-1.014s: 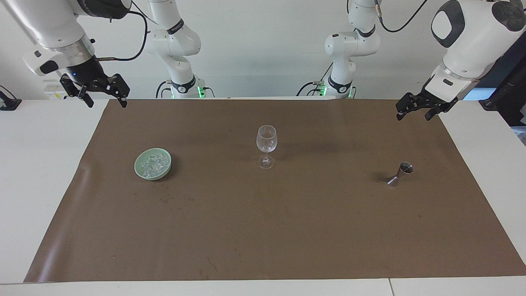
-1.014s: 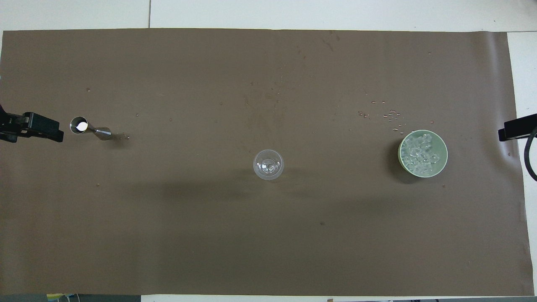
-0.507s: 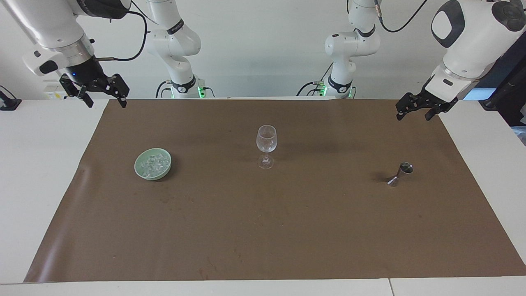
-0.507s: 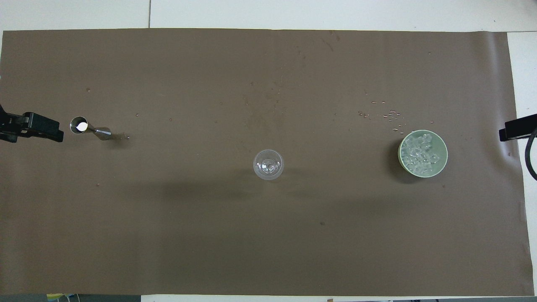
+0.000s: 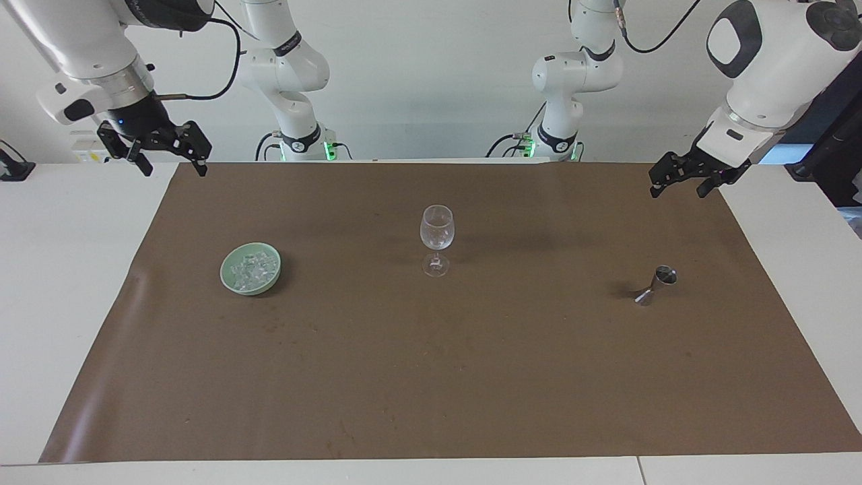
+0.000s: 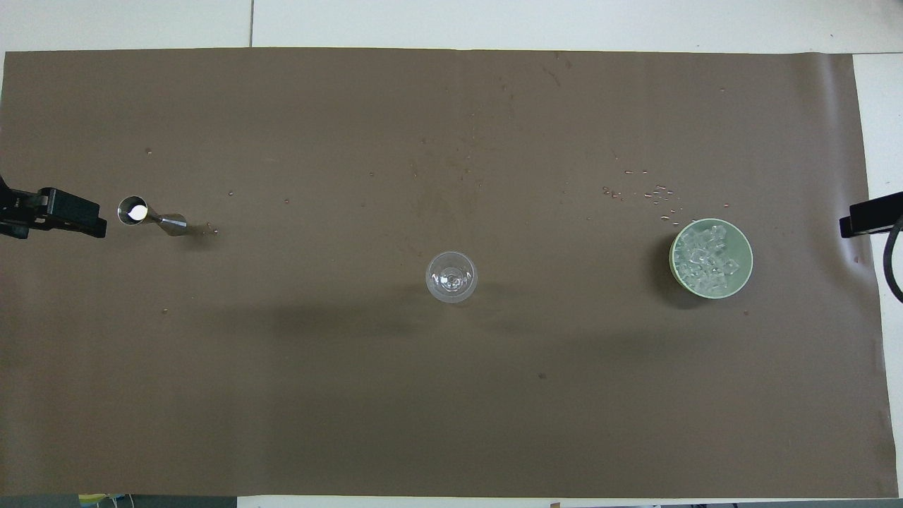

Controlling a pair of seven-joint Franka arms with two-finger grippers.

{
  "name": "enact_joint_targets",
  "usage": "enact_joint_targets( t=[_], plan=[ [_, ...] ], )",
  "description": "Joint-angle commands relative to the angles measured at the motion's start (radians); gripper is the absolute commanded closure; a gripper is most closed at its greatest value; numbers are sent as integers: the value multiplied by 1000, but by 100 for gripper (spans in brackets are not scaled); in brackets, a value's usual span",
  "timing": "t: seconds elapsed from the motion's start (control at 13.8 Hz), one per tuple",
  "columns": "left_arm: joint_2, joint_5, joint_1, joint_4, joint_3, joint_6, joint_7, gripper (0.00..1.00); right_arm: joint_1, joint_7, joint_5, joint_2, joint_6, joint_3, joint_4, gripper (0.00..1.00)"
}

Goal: Pour wine and add ice with both arms

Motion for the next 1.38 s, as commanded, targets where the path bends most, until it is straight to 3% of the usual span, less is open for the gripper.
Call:
enact_joint_targets(
  t=[0.0,0.29,0.65,0.94,1.3],
  plan=[
    [-4,4,2,2,3,27,-13,0,-12,-20,10,-18,5,6,-23,0],
    [36,-101,40,36,27,-33,-128,0,-12,-20,10,-18,5,6,-21,0],
    [200,-158,72,180,44,-145,-404,0,-12,-20,10,-18,5,6,-23,0],
    [307,-307,103,214,125,-125,-634,0,-12,-20,10,-18,5,6,-23,0],
    [439,-479,130,225,201,-5,-828,0,-12,-20,10,-18,5,6,-22,0]
  ],
)
